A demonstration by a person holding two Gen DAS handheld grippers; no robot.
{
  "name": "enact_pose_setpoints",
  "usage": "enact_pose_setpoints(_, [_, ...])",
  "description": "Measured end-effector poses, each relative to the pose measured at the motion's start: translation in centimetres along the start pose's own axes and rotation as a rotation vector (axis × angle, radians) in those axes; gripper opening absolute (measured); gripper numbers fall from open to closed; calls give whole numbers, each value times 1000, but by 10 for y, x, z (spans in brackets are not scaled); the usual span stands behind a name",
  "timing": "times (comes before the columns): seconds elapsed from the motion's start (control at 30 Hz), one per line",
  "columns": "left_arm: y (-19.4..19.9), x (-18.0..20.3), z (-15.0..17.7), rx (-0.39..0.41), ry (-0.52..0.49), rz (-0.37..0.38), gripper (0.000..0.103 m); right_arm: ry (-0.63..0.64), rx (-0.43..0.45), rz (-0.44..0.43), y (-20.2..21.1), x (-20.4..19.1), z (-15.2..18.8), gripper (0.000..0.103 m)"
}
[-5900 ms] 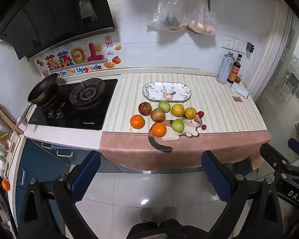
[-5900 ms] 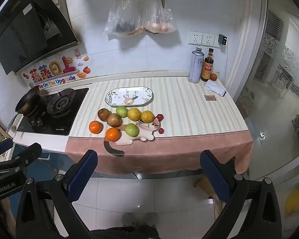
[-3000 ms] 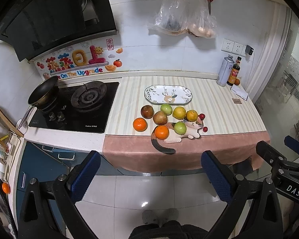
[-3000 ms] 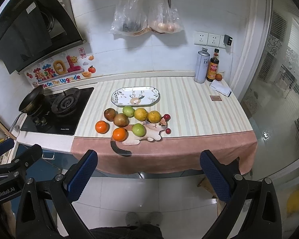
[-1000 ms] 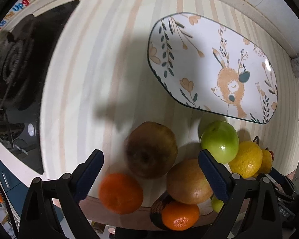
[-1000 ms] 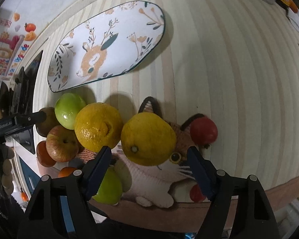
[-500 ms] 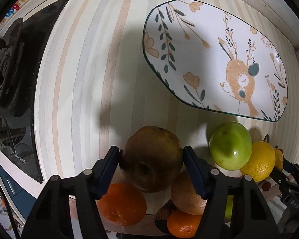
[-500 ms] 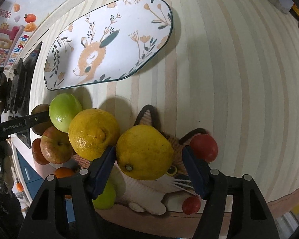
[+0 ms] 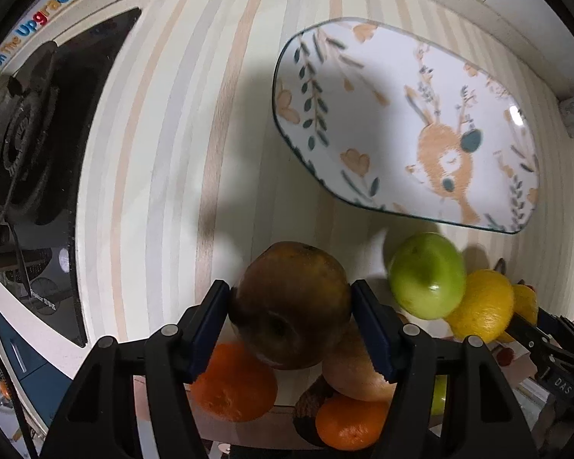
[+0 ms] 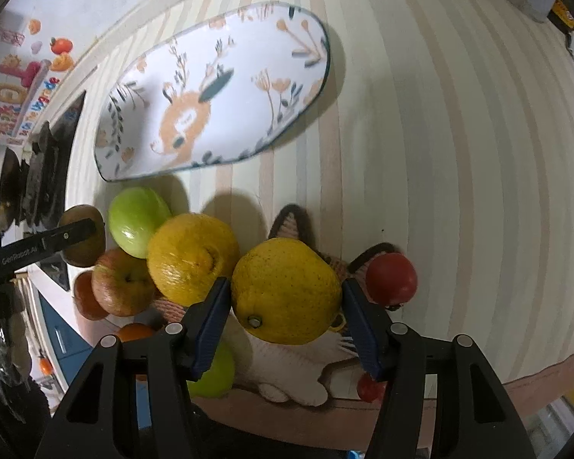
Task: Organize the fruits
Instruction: 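Carry both fruits onto the white oval plate and open both tools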
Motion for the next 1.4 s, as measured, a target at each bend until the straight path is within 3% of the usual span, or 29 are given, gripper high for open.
enact_pose_setpoints(0.13, [35, 17, -8, 61, -24, 44, 63, -4, 44, -36, 26, -1, -11, 61])
enact_pose_setpoints(0.33, [70, 59, -46, 123, -81, 109, 63, 5, 109, -66, 50, -18, -63, 61])
enact_pose_setpoints(0.5, [48, 82, -98, 84, -68, 124, 63, 11, 102, -48, 37, -26, -121, 61])
enact_pose_setpoints(0.73, [-6, 79, -154, -50, 18, 166, 63, 15, 18, -47, -5, -38, -174, 61])
enact_pose_setpoints(0.93, [-21, 78, -167, -94, 55, 197, 63, 25, -27, -36, -22, -38, -193, 62])
enact_pose_setpoints(1.23, [-30, 80, -173, -112, 51, 176, 64, 2, -66, -19, -27, -37, -201, 63])
enact_pose_setpoints(1.27, [-30, 80, -173, -113, 52, 177, 64, -2, -71, -20, -28, -37, -201, 64])
enact_pose_setpoints(1.33, [-31, 76, -174, -108, 52, 179, 64, -14, -73, -29, -25, -37, -200, 80])
enact_pose_setpoints(1.4, [-28, 79, -177, -80, 54, 179, 67, -16, -64, -34, -21, -38, -200, 86])
Point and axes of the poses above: each gripper's, at about its wrist camera, not at the fingertips, and y roughly against the way its jaws point, x to its right, z to its underside, the point moved 3 cm from there along -y, roughly the way its jaws point, and after that the axes turned 6 degrees about z, right-handed, at the moved point
